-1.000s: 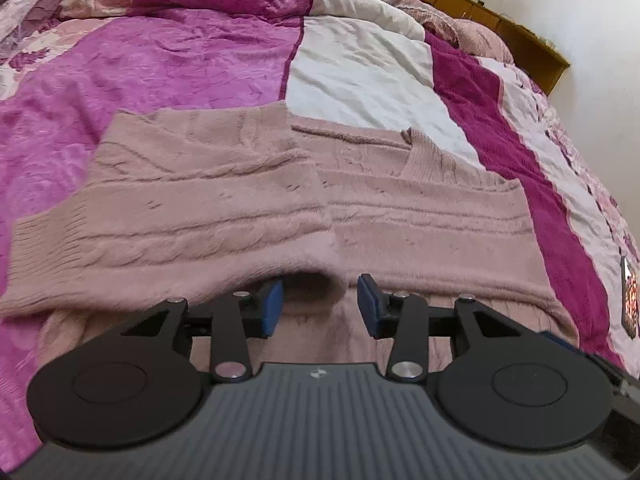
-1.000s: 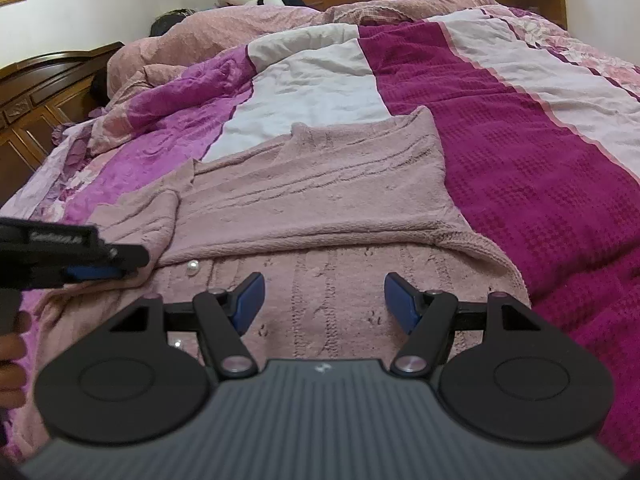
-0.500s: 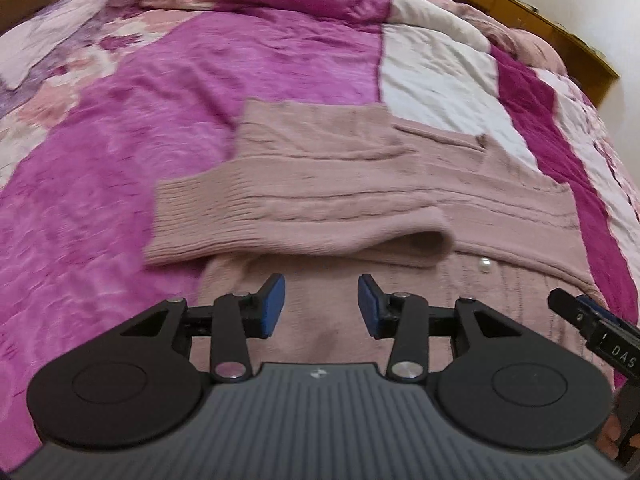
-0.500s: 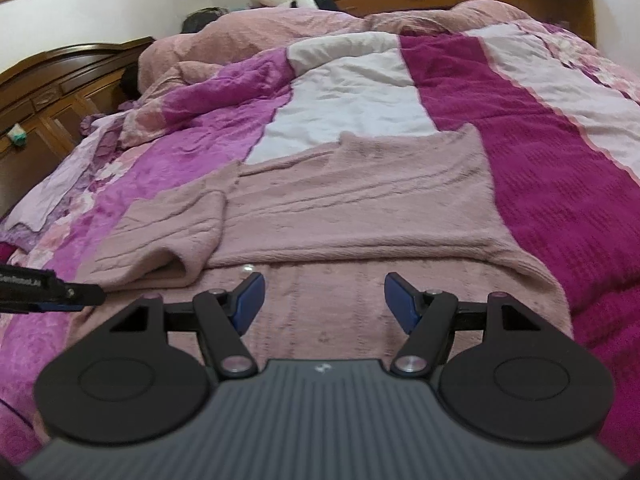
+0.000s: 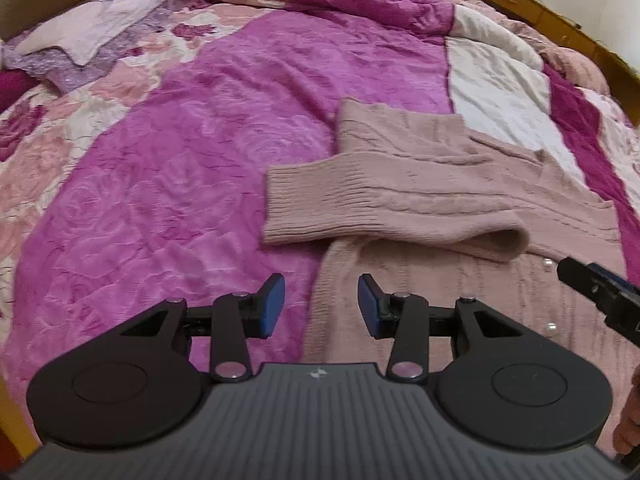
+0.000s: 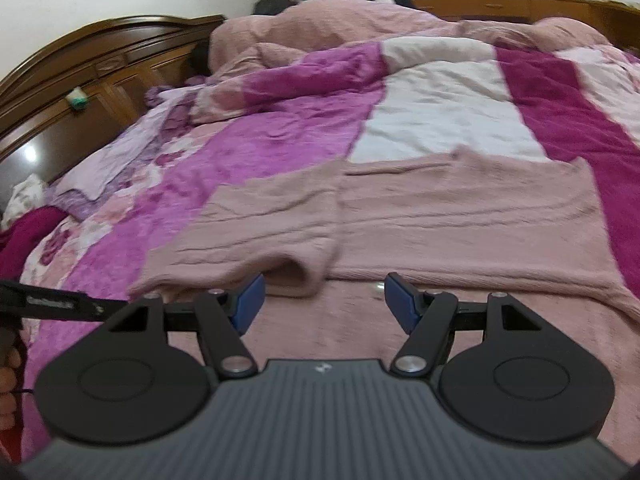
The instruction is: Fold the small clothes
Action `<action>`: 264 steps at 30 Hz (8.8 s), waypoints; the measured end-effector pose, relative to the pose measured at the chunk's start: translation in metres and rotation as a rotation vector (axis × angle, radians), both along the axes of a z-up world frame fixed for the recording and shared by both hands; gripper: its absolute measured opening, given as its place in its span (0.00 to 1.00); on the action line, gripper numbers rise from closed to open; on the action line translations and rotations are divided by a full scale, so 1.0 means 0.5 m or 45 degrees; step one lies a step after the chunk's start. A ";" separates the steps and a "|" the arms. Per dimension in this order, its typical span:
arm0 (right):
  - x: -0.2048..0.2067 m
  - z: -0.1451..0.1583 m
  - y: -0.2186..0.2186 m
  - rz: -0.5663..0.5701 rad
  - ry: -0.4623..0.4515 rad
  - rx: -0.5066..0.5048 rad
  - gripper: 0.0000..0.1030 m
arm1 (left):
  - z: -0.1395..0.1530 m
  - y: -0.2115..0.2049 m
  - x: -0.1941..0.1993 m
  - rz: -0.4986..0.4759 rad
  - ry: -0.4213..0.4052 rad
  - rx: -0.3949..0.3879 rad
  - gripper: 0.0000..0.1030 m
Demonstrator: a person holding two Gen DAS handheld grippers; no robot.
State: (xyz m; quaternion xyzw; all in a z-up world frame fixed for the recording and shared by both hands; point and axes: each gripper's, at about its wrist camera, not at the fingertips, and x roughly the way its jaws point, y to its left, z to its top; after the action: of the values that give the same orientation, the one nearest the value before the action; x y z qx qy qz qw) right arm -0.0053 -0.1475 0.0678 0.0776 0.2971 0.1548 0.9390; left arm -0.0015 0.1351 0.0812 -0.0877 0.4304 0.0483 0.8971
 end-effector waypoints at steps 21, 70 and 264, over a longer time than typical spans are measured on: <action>0.059 -0.011 0.275 0.474 -0.043 -0.179 0.66 | -0.016 0.105 -0.046 0.169 0.020 -0.028 0.47; 0.096 0.069 -0.088 -0.253 -0.263 0.022 0.10 | 0.046 -0.015 0.034 -0.082 -0.114 -0.056 0.47; -0.285 -0.003 -0.155 0.467 0.381 -0.488 0.55 | -0.011 -0.247 -0.289 -0.856 0.108 0.284 0.60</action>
State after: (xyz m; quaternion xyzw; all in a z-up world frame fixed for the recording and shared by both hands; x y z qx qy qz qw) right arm -0.1477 -0.2252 0.0663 -0.1341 0.4648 0.2496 0.8388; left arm -0.1460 0.0116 0.0759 0.1593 0.4641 -0.1994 0.8482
